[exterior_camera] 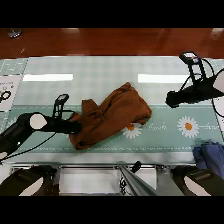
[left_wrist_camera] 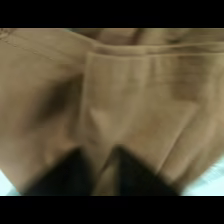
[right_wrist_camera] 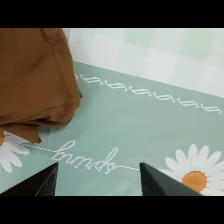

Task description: Fold the shirts.

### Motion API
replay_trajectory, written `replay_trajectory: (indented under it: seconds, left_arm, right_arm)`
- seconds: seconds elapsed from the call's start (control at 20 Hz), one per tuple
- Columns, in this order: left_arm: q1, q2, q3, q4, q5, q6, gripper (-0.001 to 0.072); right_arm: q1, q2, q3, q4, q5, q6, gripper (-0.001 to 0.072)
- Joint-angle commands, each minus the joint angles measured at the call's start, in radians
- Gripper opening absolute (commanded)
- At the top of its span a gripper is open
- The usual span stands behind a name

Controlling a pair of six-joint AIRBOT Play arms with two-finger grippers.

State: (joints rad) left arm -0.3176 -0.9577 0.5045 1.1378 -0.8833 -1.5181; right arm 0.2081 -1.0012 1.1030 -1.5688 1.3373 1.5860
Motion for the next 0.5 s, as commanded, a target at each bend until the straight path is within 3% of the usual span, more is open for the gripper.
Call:
replay_trajectory:
  seconds: [0.0,0.1,0.2,0.35,0.45]
  left_arm:
    - [0.000,-0.069,0.015,-0.002,0.046,0.044,0.0019]
    - [0.000,-0.048,0.041,0.007,0.041,0.070,0.0018]
    - [0.001,-0.002,0.076,0.026,0.025,0.070,0.0018]
    - [0.000,0.093,0.116,0.043,0.000,0.066,0.0018]
    - [0.000,0.140,0.117,0.043,-0.006,0.040,0.0018]
  right_arm:
    - [-0.002,0.000,-0.001,-0.051,0.003,-0.002,0.0591]
    - [-0.004,0.000,-0.027,-0.147,-0.005,-0.002,0.0483]
    - [-0.065,0.000,-0.108,-0.103,-0.045,-0.002,0.0482]
    - [-0.206,0.000,-0.263,0.272,-0.218,-0.042,0.0603]
    - [-0.254,0.000,-0.357,0.500,-0.355,-0.088,0.0607]
